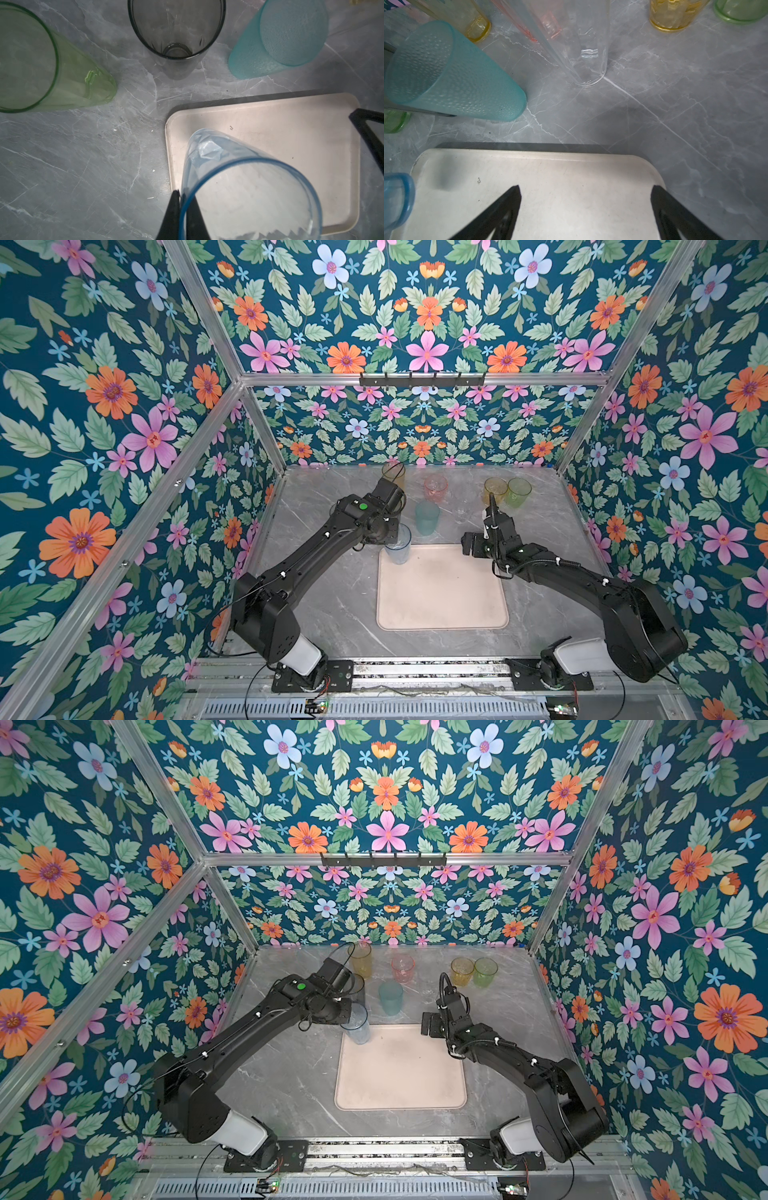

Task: Place the glasses into the tray
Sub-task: 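Carry the pale blue glass with the left gripper over the cream tray, then lower the pale blue glass onto the tray corner and open the left gripper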

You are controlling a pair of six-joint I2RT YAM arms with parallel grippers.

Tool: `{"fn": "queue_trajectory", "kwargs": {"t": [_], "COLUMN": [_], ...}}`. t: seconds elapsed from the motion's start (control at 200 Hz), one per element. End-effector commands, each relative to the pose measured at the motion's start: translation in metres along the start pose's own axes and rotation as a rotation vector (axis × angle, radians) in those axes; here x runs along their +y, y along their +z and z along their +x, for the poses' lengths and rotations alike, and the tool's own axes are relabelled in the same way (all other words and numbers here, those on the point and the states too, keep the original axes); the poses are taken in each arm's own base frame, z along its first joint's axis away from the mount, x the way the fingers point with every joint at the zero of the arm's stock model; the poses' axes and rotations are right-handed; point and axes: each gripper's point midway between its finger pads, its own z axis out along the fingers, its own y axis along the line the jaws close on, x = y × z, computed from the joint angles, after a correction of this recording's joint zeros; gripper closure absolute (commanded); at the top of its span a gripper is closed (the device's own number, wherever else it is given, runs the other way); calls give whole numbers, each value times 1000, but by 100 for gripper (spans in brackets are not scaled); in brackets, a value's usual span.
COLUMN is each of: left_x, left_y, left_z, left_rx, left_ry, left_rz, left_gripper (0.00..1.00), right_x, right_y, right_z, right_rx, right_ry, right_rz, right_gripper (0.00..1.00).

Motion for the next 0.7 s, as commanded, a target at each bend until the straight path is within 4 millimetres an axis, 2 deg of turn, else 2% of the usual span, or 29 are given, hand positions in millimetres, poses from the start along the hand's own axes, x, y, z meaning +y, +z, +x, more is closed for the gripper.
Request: {"fn": "queue_trajectory", "kwargs": {"t": [0.0,0.695], "left_x": [-5,0], "left_y": [4,34], "left_z": [-6,5], "left_rx": [-17,59], "left_ry": [-1,2], "left_rz": [18,-40], "left_gripper": [100,100], "right_x": [-1,1], "right_y": [-2,-1], "right_z": [-6,-5], "right_rx": [-20,-9], "right_ry": [6,4], "right_rz": [10,8], "right_gripper": [1,1]}}
